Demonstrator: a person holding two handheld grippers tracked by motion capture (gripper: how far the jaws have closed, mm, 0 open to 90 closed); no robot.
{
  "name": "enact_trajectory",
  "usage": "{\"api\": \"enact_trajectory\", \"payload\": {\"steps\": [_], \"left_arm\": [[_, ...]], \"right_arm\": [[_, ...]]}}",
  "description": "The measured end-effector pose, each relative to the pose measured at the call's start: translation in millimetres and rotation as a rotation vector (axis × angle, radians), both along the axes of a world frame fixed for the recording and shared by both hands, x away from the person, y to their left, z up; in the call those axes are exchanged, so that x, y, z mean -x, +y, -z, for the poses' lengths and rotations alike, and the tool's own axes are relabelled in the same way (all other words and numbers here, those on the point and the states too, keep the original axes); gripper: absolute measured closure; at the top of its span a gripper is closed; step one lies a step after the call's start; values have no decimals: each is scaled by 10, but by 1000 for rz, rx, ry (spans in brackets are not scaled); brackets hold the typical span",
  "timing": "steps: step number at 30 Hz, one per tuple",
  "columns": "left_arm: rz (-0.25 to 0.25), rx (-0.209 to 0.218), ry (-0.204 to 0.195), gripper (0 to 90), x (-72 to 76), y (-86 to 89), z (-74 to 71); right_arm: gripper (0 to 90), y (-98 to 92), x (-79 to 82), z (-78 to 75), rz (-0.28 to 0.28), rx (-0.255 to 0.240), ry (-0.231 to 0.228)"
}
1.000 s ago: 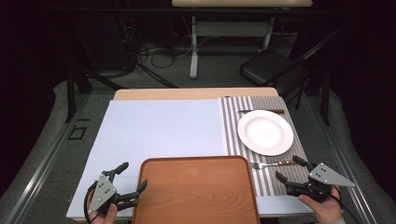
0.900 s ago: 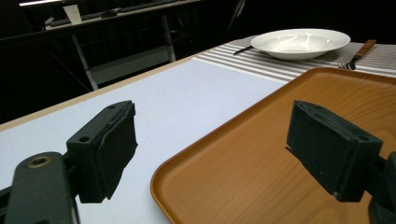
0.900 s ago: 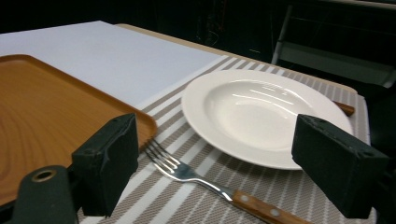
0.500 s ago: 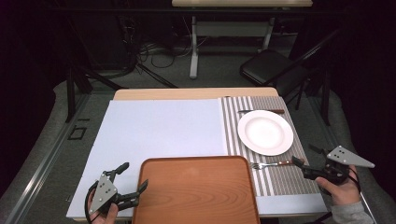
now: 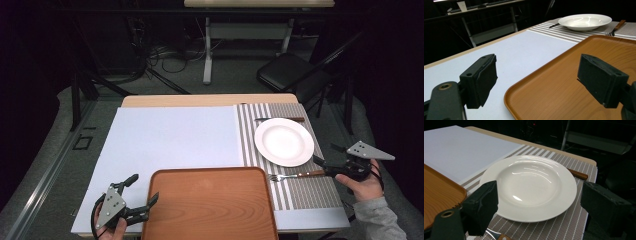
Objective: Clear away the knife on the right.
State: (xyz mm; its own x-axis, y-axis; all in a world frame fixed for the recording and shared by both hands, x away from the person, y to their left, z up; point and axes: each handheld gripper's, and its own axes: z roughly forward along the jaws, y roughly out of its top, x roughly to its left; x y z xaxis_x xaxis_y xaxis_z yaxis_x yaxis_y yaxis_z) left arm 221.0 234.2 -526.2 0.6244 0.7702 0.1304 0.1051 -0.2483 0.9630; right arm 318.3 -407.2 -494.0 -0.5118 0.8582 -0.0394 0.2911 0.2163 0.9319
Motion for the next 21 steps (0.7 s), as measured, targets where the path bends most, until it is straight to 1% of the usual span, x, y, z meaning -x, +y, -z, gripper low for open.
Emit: {"api": "enact_trajectory", "payload": {"steps": [2,4,5,7,10,12,16,17,20,21], "left_arm": [[0,-1,0,156,0,-1,0],[-2,-3,1,156,0,-5,0],[-2,-5,1,156,-2,-6,0],[-2,-5,2,156,-5,-7,2],[0,-6,2,156,-5,-7,2],[1,-4,4,156,-4,-9,4],[1,-8,4,156,-6,-8,4],[2,-8,4,156,-6,-8,4],[-4,-6,5,156,-8,-12,6],[-4,-6,5,156,-8,-12,6]], "right_arm": [[143,2,-15,5,2,1,3],[144,13,-78,29,-4,10,8],[144,13,-78,29,-4,10,8],[144,27,-139,53,-11,13,18],[144,33,-178,62,-15,17,28],[145,48,-246,73,-21,18,37],[145,75,-337,60,-29,33,51],[145,75,-337,60,-29,33,51],[147,101,-430,26,-34,56,58],[147,101,-430,26,-34,56,58]]}}
